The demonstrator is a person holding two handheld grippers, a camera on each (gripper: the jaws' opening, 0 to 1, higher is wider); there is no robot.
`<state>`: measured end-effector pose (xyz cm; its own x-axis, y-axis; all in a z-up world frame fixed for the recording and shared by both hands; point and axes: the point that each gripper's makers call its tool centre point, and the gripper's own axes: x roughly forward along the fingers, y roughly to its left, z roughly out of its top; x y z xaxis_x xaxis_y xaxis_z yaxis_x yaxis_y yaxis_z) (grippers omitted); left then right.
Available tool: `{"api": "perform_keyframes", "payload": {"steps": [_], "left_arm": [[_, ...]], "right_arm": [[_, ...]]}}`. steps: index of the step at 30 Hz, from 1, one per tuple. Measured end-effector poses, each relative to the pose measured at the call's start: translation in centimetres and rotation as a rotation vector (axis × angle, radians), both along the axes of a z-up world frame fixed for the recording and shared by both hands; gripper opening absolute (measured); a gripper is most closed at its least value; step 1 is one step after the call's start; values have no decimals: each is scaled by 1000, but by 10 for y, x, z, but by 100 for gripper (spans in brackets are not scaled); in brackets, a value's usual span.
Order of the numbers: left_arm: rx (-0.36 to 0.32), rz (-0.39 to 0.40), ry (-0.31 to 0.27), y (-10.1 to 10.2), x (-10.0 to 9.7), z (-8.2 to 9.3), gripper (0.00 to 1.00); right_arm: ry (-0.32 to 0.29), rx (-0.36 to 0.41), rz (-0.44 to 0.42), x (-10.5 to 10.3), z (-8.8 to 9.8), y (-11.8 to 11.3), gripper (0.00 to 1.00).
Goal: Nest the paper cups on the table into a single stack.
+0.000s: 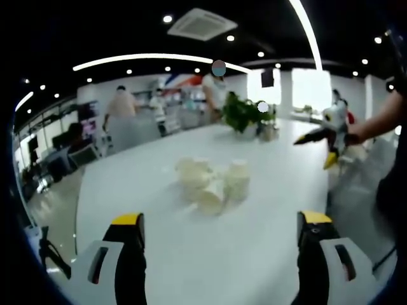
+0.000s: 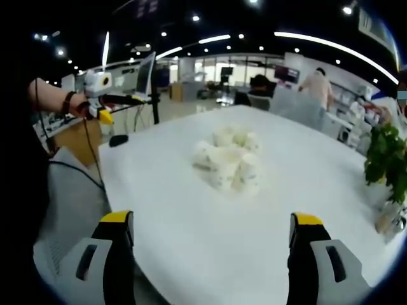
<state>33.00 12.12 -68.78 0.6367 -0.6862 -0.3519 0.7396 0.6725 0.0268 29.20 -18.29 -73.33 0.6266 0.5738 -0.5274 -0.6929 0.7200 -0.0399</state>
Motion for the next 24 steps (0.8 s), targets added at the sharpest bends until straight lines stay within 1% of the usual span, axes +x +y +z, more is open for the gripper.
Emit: {"api": "perform_keyframes", "payload": {"steps": [4, 6, 9, 12, 17, 24], "left_arm": [[-13, 12, -6, 2, 2, 2, 100], [-10, 9, -15, 1, 2, 3, 100], [1, 1, -12, -2, 1, 2, 100], [7, -7, -10, -4, 0, 1, 100], [-6, 6, -5, -2, 3, 3, 99], [1, 12, 2, 0, 2, 0, 99]], "right_arm": [[-5, -2, 3, 1, 2, 1, 100], [-14, -2, 7, 1, 5, 3, 100], [-30, -10, 14, 5, 8, 4, 100], [-23, -7, 21, 15, 8, 7, 100], [-57, -11, 43, 34, 16, 14, 100], [-73, -31, 80, 52, 20, 26, 100]]}}
